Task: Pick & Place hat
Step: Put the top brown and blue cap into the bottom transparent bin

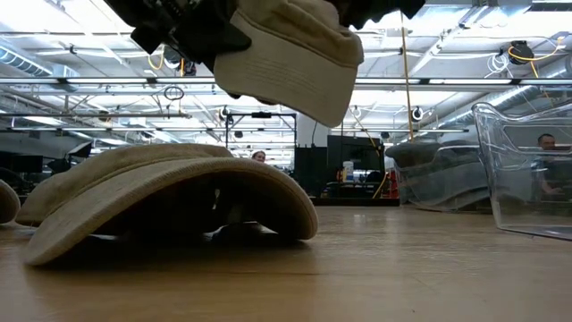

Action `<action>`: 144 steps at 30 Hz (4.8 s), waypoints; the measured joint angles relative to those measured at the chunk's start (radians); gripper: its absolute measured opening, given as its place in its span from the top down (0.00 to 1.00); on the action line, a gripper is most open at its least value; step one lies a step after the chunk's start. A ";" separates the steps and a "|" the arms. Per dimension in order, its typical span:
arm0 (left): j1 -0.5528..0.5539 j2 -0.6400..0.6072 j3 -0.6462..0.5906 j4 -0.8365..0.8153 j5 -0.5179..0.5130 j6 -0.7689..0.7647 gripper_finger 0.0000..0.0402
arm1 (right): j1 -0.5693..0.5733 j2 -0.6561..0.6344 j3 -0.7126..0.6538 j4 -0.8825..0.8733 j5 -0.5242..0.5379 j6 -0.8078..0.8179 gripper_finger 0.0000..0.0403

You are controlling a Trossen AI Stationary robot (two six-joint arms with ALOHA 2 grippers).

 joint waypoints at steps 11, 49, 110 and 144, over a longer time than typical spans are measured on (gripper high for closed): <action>0.000 0.000 0.000 -0.041 -0.002 -0.004 0.98 | 0.002 0.052 0.250 -0.284 0.043 -0.064 0.46; 0.010 -0.002 0.000 -0.048 -0.102 0.001 0.91 | 0.077 0.139 0.307 -0.441 -0.242 -0.167 1.00; 0.159 -0.754 0.000 -0.013 -0.234 0.049 0.78 | 1.294 -0.332 -0.189 -0.321 0.987 0.796 1.00; 0.159 -0.754 0.000 -0.013 -0.234 0.050 0.78 | 1.277 -0.332 -0.457 -0.074 0.914 0.802 1.00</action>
